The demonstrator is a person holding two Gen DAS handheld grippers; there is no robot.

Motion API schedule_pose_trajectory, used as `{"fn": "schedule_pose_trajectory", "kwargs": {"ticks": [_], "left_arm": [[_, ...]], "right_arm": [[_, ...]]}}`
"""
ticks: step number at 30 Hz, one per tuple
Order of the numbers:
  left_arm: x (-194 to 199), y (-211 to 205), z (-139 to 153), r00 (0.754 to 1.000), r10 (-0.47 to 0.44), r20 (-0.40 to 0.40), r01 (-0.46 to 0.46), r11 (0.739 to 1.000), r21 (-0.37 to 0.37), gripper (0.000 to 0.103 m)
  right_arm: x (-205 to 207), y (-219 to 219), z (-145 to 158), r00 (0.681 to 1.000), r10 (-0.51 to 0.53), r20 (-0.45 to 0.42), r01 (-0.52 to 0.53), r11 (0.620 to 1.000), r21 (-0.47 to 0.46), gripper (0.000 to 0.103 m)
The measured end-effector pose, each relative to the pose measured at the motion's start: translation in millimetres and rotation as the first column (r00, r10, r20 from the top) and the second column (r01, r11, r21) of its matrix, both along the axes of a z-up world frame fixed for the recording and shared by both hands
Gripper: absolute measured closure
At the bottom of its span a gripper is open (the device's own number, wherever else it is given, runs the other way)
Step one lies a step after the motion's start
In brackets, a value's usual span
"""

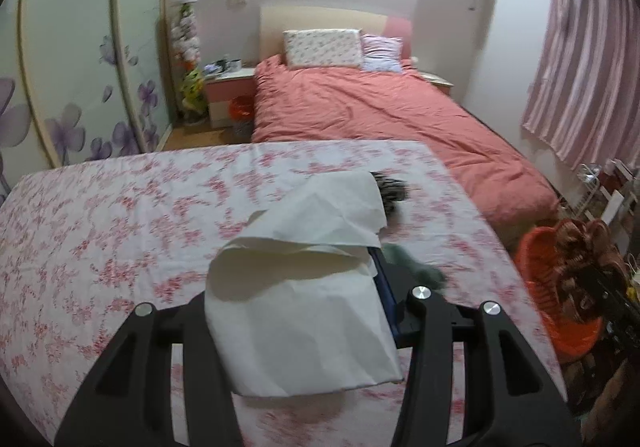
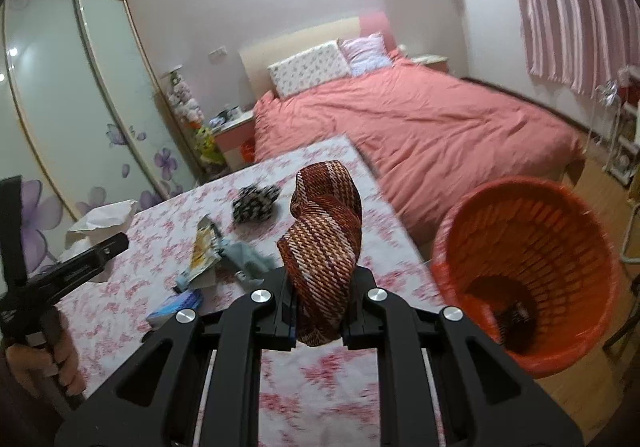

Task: Collect trash
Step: 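Grasp the white tissue with the left tool while the right tool holds the brown cloth, then carry tissue and brown cloth over the orange basket and open both tools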

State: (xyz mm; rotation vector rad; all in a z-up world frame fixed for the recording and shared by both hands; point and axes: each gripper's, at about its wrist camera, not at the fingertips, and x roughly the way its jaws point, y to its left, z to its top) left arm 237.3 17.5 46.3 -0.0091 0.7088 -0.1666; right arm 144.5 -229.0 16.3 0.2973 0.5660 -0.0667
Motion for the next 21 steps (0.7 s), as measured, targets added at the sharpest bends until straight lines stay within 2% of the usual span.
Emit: {"fn": "schedule_pose_trajectory", "kwargs": {"ticks": [10, 21], "left_arm": [[-28.4, -67.1, 15.0, 0.990, -0.130, 0.045, 0.131, 0.991, -0.012, 0.055], [-44.4, -153.9, 8.1, 0.955, -0.294, 0.045, 0.296, 0.955, -0.037, 0.055]], "right_arm": [[-21.0, -32.4, 10.9, 0.985, -0.150, 0.083, 0.161, 0.977, -0.140, 0.088], [-31.1, -78.9, 3.2, 0.957, -0.272, 0.100, 0.284, 0.947, -0.151, 0.088]]}}
